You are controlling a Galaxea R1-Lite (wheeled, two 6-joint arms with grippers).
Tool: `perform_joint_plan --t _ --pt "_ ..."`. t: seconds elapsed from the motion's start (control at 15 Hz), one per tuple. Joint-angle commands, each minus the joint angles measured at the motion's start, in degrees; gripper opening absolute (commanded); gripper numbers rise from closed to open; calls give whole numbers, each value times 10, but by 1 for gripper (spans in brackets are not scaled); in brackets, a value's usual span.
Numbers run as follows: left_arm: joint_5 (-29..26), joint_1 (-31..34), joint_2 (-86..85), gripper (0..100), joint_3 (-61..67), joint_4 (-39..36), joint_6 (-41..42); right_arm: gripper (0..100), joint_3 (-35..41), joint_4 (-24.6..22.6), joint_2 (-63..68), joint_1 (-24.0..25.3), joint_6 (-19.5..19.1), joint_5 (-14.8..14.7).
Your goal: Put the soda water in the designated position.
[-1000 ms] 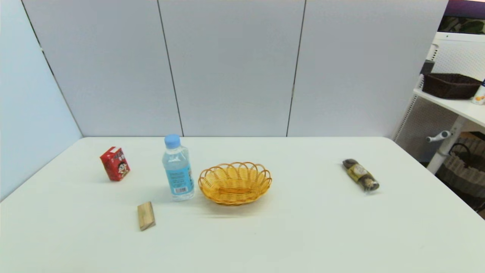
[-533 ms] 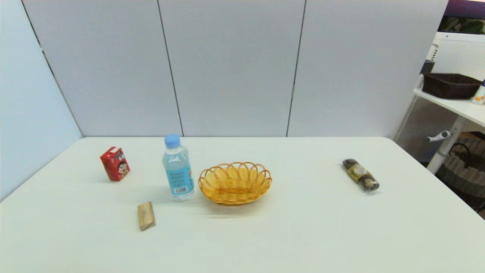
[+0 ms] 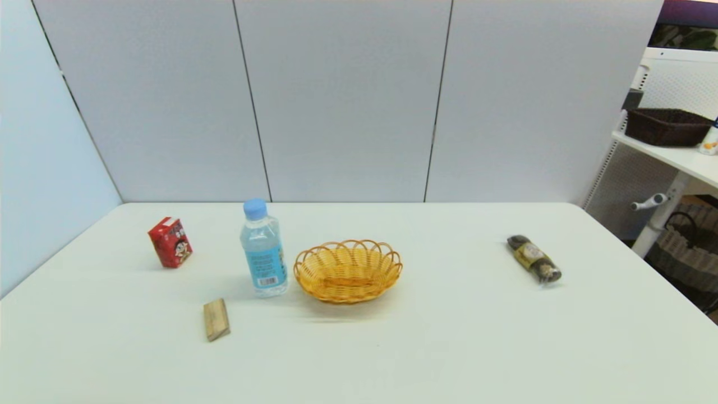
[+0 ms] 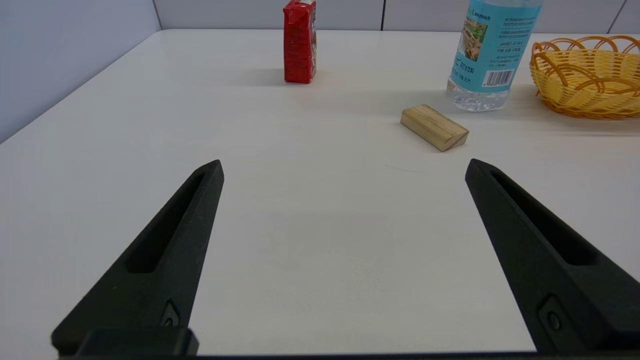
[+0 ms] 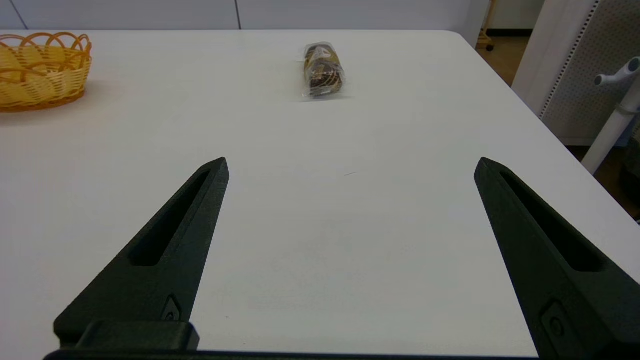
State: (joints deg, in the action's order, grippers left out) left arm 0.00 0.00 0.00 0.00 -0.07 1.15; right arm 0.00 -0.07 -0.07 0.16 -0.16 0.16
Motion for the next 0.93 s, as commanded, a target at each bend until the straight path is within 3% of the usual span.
perform_joint_plan --t 0.07,0.93 --pt "0 0 0 100 0 0 0 100 0 0 1 0 0 0" --pt "1 0 0 100 0 -2 -7 100 0 0 -1 0 0 0"
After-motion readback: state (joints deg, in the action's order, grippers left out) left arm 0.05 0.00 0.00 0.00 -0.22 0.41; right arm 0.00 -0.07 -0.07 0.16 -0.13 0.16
